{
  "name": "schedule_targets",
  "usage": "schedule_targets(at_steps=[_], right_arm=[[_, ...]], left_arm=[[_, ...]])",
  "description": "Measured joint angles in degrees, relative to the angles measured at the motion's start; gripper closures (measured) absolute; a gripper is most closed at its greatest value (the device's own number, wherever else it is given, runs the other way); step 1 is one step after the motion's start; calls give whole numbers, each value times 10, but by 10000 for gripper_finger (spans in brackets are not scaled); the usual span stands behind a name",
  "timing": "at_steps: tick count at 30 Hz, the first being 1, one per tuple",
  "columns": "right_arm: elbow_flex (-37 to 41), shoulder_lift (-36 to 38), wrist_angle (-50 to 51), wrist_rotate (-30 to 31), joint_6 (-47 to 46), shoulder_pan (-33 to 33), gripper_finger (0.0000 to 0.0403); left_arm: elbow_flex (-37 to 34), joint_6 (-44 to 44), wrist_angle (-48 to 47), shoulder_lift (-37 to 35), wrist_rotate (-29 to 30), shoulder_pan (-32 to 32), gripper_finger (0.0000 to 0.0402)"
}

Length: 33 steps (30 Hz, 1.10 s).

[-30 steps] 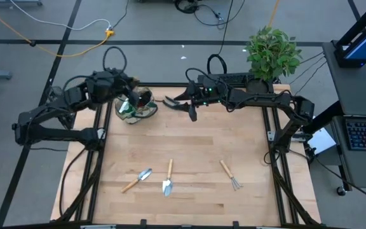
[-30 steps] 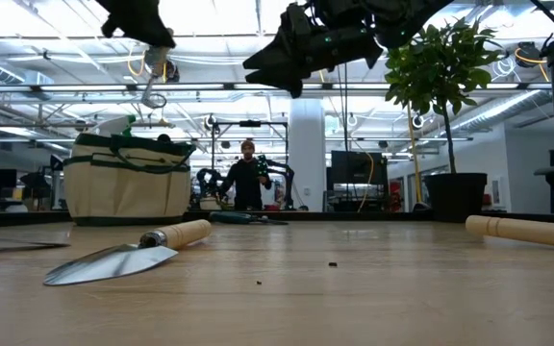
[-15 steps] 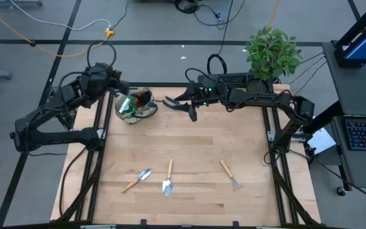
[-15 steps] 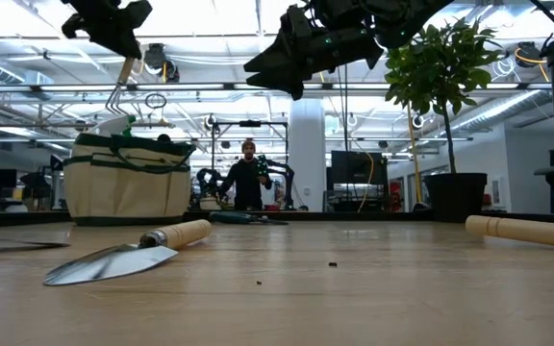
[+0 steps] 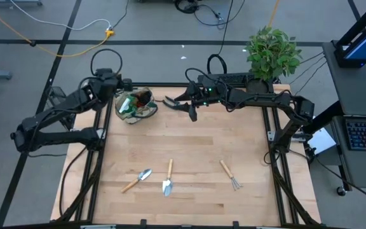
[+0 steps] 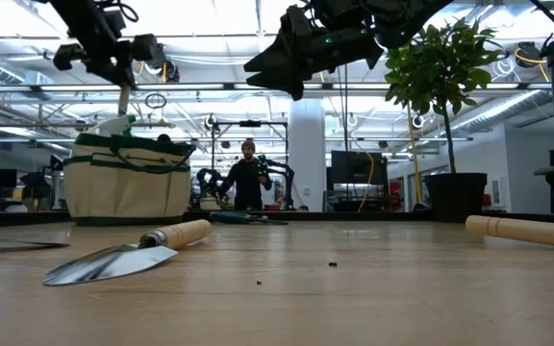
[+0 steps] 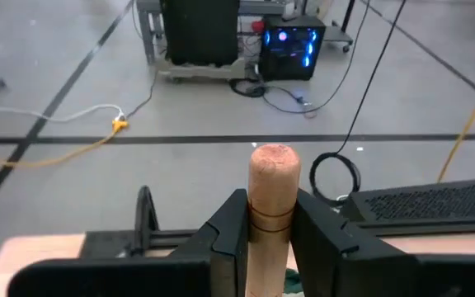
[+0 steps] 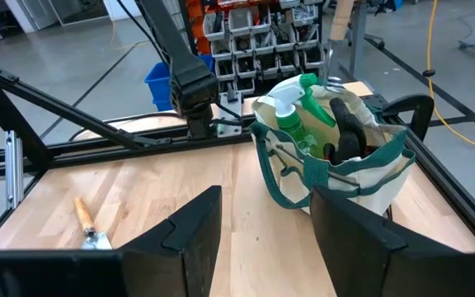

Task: Pick & Place Garden tools in Gardening bag
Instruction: Put the top hand rake into the gardening bag

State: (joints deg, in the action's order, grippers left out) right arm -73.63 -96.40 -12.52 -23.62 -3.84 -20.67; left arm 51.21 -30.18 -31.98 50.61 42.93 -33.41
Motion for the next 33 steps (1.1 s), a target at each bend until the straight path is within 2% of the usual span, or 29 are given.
schedule_targets(at_steps=[4, 9, 22, 25, 28, 33], right_arm=[[0, 0, 5, 0, 0, 0, 226], [0, 0, 14, 29, 1, 0, 225], [0, 0, 15, 30, 2, -4, 225], [0, 0, 15, 30, 2, -4, 226], [0, 0, 15, 30, 2, -5, 226], [0, 0, 15, 29, 2, -7, 226]], left_arm=[[-4, -4, 28, -1, 2, 3, 334], [-4, -35, 15, -1, -10, 7, 334], [-3, -62, -1, -2, -13, 14, 334], [16, -57, -2, -1, -20, 14, 334], [37, -47, -35, -2, -22, 14, 334], [45, -82, -101, -2, -30, 14, 334]])
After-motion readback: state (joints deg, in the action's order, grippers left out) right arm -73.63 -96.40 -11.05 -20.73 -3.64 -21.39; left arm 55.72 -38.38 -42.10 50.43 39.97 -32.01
